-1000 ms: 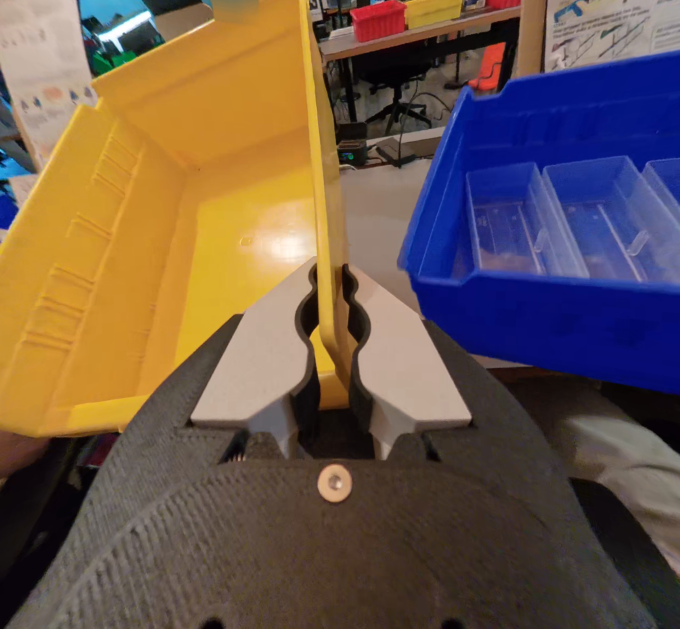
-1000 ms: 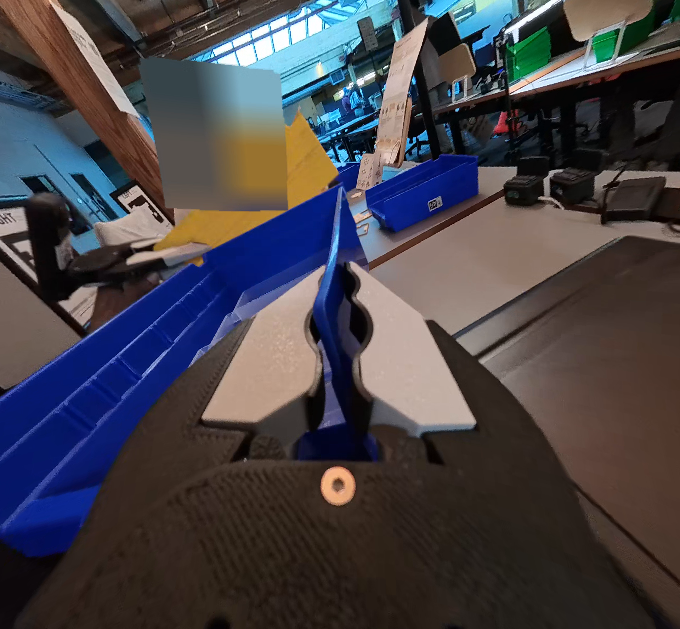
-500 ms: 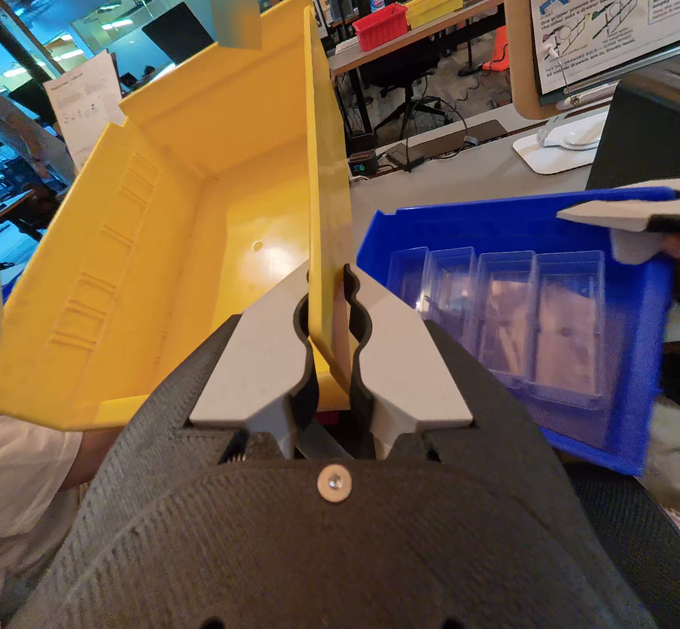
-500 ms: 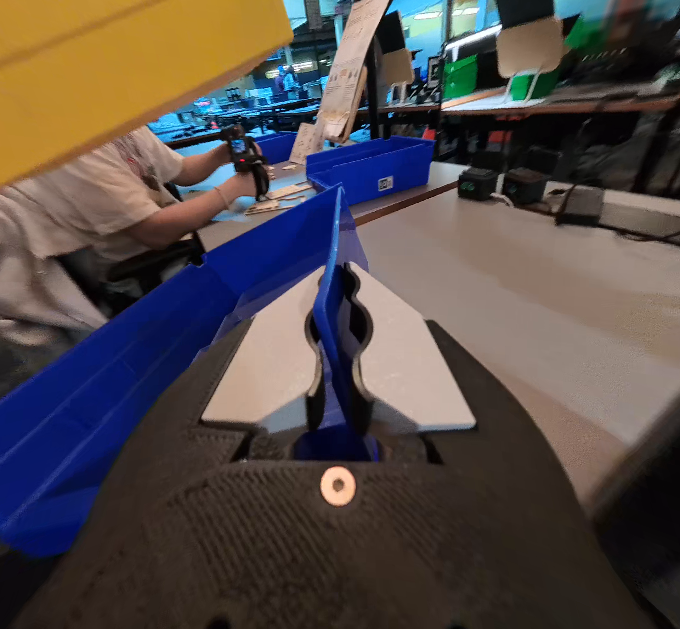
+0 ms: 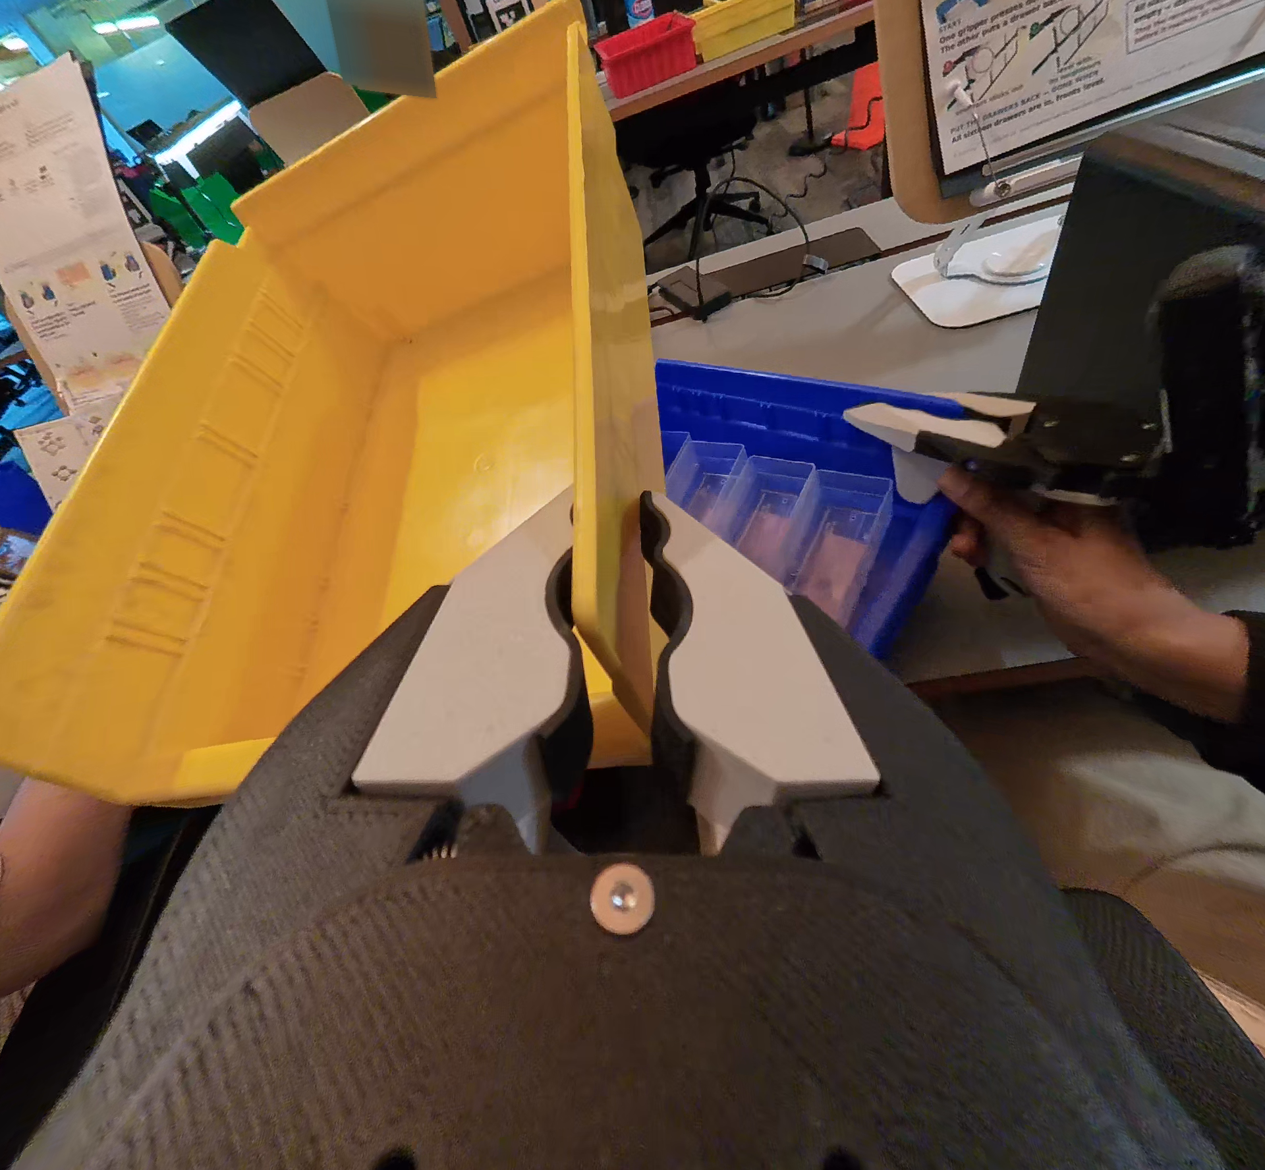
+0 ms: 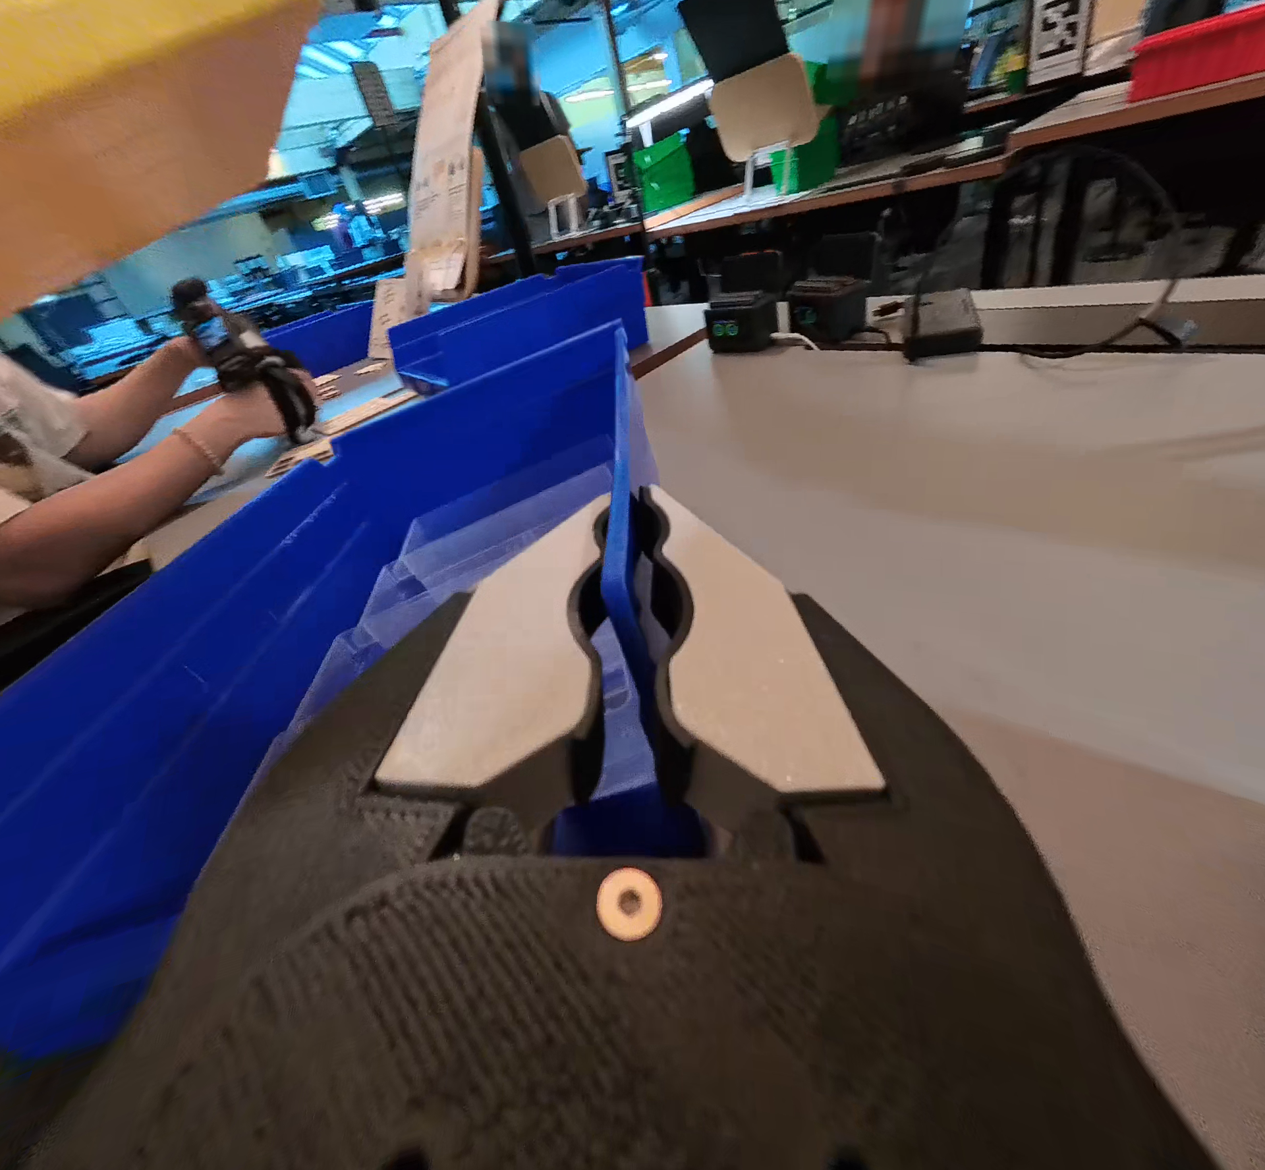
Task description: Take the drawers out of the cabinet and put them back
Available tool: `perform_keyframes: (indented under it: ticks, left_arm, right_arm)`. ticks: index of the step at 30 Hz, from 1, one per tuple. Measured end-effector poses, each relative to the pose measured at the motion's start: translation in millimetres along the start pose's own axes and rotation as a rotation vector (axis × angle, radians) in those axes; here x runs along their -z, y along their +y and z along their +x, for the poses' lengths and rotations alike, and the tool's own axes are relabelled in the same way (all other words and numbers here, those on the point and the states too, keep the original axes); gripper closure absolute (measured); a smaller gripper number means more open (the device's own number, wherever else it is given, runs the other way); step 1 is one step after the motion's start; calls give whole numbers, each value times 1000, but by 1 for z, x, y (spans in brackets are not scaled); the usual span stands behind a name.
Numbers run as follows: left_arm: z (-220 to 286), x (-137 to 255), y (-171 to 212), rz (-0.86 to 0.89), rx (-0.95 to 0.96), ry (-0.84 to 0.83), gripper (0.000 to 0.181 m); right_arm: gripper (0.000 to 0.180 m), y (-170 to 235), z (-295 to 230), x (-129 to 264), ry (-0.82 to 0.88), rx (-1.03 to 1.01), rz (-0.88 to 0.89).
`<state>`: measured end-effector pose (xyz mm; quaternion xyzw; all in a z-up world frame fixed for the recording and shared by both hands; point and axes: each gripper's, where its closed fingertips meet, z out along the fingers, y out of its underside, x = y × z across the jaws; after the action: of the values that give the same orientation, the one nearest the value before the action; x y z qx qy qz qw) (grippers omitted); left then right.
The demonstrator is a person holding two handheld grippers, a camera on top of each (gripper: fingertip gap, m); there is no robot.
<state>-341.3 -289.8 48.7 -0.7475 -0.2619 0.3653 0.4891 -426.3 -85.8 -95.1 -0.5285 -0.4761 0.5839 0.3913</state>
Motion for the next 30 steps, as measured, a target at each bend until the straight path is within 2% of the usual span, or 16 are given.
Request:
perform_keyframes:
  ticks: [6,8,10,21,27,30]
  left_arm:
    - [12,-3,-5,25,-3,34,175]
    - [16,-4,-6,31,0,50,175]
    - [20,-5,-7,33,-1,64,175]
    - [43,-7,-17,63,8,128,173]
    - [58,-6,-31,93,-7,158,175]
    - [68,-2,-40,112,-23,185,175]
  right_arm:
    - [174,25,10,-14,128,-72,-35]
    - [158,21,-2,-14,75,-62,-25]
    - [165,22,-4,-12,71,-18,-63]
    - [146,30,-28,11,-37,-21,-124]
    - [143,37,-63,19,-229,-14,-245]
    - [136,26,-73,43,-307,-57,-312]
